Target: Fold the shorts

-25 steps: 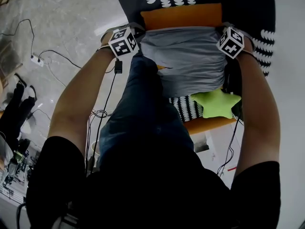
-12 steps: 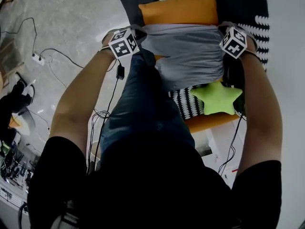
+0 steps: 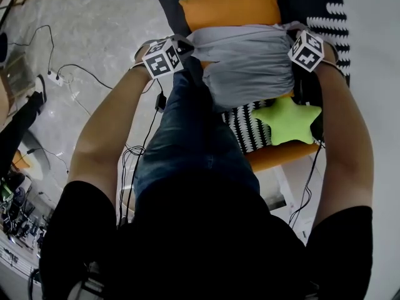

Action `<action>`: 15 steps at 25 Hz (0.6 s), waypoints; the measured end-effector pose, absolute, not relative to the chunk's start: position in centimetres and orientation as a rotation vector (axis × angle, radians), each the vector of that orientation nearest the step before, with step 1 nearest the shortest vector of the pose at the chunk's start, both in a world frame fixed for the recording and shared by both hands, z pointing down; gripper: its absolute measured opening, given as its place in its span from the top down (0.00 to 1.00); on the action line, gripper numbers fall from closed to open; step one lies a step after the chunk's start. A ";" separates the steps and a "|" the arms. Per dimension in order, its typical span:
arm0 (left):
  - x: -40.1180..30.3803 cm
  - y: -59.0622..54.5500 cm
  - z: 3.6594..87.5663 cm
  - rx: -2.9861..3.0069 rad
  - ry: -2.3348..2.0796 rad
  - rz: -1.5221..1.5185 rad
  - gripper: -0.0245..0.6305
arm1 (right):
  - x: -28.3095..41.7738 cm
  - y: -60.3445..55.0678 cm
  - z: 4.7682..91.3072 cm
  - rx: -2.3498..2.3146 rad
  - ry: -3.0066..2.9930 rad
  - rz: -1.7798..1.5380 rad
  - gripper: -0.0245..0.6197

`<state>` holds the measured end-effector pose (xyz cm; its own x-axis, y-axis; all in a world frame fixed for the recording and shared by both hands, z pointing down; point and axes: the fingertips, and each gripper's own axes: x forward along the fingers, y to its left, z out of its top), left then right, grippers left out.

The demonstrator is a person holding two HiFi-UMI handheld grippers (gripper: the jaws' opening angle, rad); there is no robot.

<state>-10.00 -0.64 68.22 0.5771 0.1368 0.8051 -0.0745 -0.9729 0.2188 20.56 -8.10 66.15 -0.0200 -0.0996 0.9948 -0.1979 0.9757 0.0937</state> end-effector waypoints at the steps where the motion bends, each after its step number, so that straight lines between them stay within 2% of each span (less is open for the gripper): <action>1: -9.8 -0.2 67.8 2.586 0.050 1.354 0.93 | 20.7 -7.7 65.8 0.235 -1.594 0.072 0.94; 9: -7.5 2.5 65.8 2.618 0.006 1.384 0.93 | 23.2 -4.5 64.4 0.272 -1.619 0.032 0.94; 15: -8.3 2.5 64.2 2.607 -0.003 1.339 0.93 | 22.6 -3.8 63.2 0.234 -1.601 0.028 0.94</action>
